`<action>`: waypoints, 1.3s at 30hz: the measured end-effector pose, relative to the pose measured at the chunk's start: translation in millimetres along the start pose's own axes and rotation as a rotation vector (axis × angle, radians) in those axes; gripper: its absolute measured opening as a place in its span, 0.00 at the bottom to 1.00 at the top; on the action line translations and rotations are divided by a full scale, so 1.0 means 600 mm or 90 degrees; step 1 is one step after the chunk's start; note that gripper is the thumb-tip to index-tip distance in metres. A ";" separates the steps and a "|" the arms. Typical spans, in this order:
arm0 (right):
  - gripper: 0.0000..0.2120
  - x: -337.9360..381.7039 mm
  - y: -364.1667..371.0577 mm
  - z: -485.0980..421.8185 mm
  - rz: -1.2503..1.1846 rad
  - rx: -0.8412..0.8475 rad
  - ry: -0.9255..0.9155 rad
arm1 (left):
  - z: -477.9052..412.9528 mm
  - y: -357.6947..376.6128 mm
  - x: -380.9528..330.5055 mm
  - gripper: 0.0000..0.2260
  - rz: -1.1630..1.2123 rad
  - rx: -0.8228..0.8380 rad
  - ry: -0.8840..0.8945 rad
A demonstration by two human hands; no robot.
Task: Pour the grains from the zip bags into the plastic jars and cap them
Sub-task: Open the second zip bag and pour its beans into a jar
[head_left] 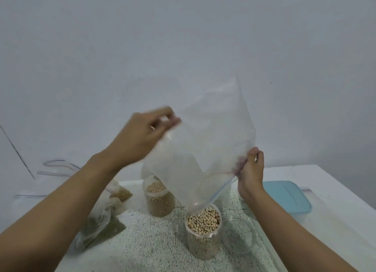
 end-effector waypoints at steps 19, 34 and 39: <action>0.09 0.114 0.051 0.059 0.006 0.343 -0.015 | 0.209 0.016 0.162 0.16 -0.116 -0.046 -0.321; 0.08 0.116 0.102 0.155 0.404 0.684 -0.147 | 0.156 0.046 0.089 0.22 -0.042 0.075 -0.114; 0.06 0.169 0.097 0.170 0.391 0.680 -0.185 | 0.088 0.053 0.063 0.21 0.041 -0.154 -0.012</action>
Point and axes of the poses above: each hand's wrist, its own z-axis away from the middle knuckle, its own y-axis out of the palm, x = y × z, the point moved 1 cm from there along -z, towards the middle knuckle, and after that the axes turned 6 degrees about -x, right-handed, at the moved point
